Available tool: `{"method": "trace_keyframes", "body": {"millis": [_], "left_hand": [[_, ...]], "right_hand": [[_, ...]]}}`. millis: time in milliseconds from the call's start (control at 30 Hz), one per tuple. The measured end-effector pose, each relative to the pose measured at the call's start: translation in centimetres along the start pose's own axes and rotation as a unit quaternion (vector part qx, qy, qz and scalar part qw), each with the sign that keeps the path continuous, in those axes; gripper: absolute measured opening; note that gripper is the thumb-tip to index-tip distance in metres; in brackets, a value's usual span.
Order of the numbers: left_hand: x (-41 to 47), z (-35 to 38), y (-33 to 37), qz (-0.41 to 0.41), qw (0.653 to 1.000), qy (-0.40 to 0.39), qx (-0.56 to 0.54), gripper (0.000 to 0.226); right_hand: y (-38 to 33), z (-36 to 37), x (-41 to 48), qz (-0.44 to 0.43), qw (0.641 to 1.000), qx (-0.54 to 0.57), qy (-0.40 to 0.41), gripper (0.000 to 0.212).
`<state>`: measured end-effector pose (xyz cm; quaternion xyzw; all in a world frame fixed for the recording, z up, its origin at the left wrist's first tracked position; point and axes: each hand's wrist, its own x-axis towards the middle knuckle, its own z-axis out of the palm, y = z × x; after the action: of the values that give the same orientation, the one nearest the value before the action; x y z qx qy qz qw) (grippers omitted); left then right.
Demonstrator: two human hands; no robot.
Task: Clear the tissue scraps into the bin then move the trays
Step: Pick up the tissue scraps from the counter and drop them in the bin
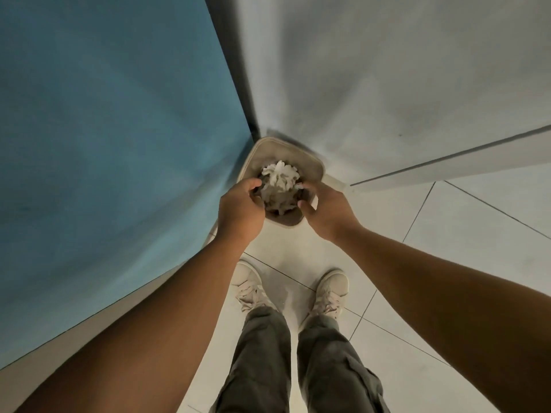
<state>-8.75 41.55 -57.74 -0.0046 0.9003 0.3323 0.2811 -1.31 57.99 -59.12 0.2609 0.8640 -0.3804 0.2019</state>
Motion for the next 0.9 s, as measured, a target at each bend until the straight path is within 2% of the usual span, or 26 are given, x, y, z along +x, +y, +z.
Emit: {"method": "trace_keyframes", "body": {"millis": [233,367,467,667,767,900], "left_hand": [[-9.2,-8.6,10.2,0.084,0.996,0.020,0.038,0.038],[-15.1,-13.8,15.7,0.124,0.990,0.064,0.033,0.038],[-19.0,-17.4,18.7,0.158,0.982,0.098,0.040,0.038],[-26.7,-24.6,21.4,0.183,0.964,0.190,0.015,0.038],[-29.5,-28.1,21.1,0.196,0.954,0.228,0.016,0.037],[-31.9,-32.5,20.0,0.173,0.942,0.286,0.024,0.038]], "right_hand": [[-7.4,-11.0,-10.3,-0.095,0.994,-0.004,0.054,0.043],[-13.1,-17.3,-15.7,-0.174,0.981,0.020,0.083,0.034],[-17.0,-20.7,-18.7,-0.240,0.964,0.027,0.108,0.035],[-24.6,-24.9,-23.7,-0.328,0.938,0.041,0.103,0.037],[-27.9,-25.1,-25.2,-0.361,0.928,0.036,0.083,0.035],[-32.2,-24.1,-26.3,-0.411,0.910,0.016,0.051,0.032]]}}
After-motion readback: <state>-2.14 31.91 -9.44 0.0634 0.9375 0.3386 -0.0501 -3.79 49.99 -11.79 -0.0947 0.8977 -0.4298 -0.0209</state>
